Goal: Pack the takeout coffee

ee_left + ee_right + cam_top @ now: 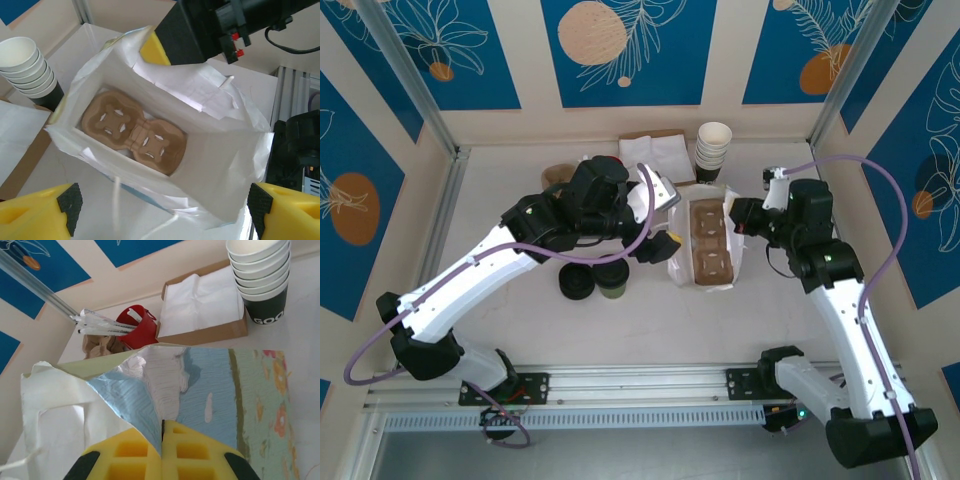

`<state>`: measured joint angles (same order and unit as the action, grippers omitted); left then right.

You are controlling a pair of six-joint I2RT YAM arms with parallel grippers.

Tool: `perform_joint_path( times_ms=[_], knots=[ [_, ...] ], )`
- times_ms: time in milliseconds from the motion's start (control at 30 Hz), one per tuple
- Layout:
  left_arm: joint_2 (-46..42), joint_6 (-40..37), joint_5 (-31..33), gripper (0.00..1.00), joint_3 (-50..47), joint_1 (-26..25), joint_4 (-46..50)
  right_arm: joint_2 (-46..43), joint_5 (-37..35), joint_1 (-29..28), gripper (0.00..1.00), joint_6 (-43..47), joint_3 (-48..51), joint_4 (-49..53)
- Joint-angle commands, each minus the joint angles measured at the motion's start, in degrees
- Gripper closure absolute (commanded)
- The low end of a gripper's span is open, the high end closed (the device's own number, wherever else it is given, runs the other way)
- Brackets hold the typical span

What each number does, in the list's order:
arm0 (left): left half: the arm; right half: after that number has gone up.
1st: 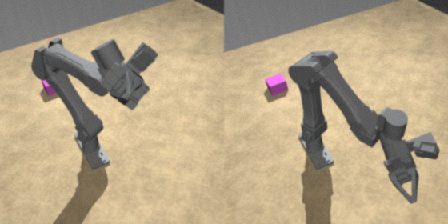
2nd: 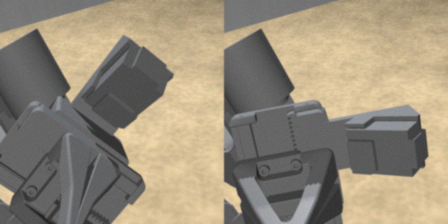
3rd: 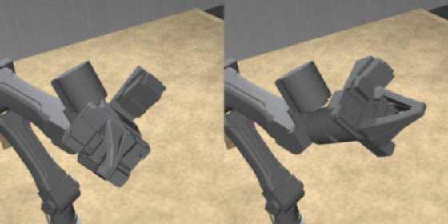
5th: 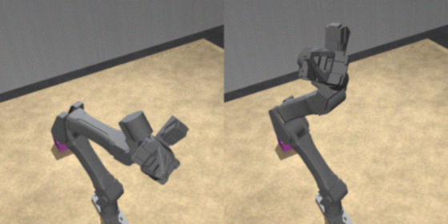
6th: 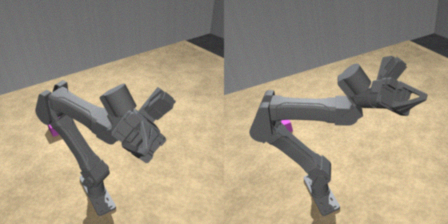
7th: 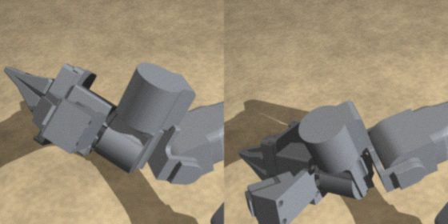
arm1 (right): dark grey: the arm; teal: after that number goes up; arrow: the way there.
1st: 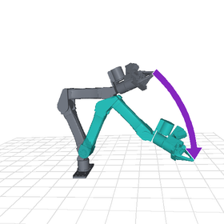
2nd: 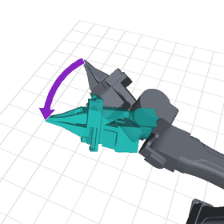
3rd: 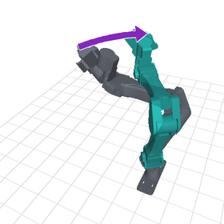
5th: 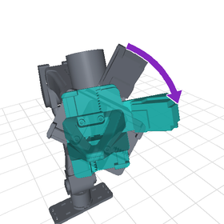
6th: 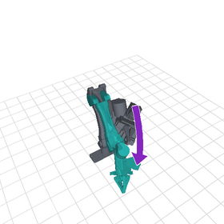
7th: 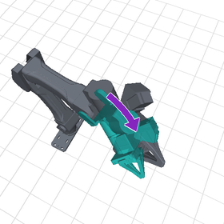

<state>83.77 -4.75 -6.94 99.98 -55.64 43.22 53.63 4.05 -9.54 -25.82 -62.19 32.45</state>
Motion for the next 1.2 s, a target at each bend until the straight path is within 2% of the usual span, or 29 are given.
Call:
perform_joint_path(
  times_ms=[0,133,333,433,500,733,1167],
  knots=[
    [-0.9,1.1,1.5,0.13,-0.3,0.2,-1.3,2.8,-0.7,-0.4,1.00,-4.9,-3.7,2.9],
    [-1.5,1.5,2.7,0.13,-0.7,0.2,-1.0,7.2,-1.2,0.3,1.00,-7.8,-6.6,4.9],
    [-3.0,2.9,6.2,0.12,-1.7,0.2,-0.9,14.1,1.8,2.5,1.00,-11.3,-10.9,6.1],
    [-4.1,4.0,8.5,0.11,-2.7,0.2,-1.4,16.6,5.6,4.4,1.00,-14.5,-11.8,5.2],
    [-4.6,5.0,10.7,0.11,-2.9,0.3,-1.4,17.8,12.2,6.8,1.00,-18.3,-11.1,2.1],
    [-6.2,5.6,13.0,0.10,-4.2,0.3,-1.3,19.9,17.1,8.2,1.00,-24.8,-11.2,-0.4],
    [-6.4,6.1,13.2,0.08,-4.4,0.3,-0.7,21.7,13.2,9.8,1.00,-21.0,-7.3,0.7]
  ],
)
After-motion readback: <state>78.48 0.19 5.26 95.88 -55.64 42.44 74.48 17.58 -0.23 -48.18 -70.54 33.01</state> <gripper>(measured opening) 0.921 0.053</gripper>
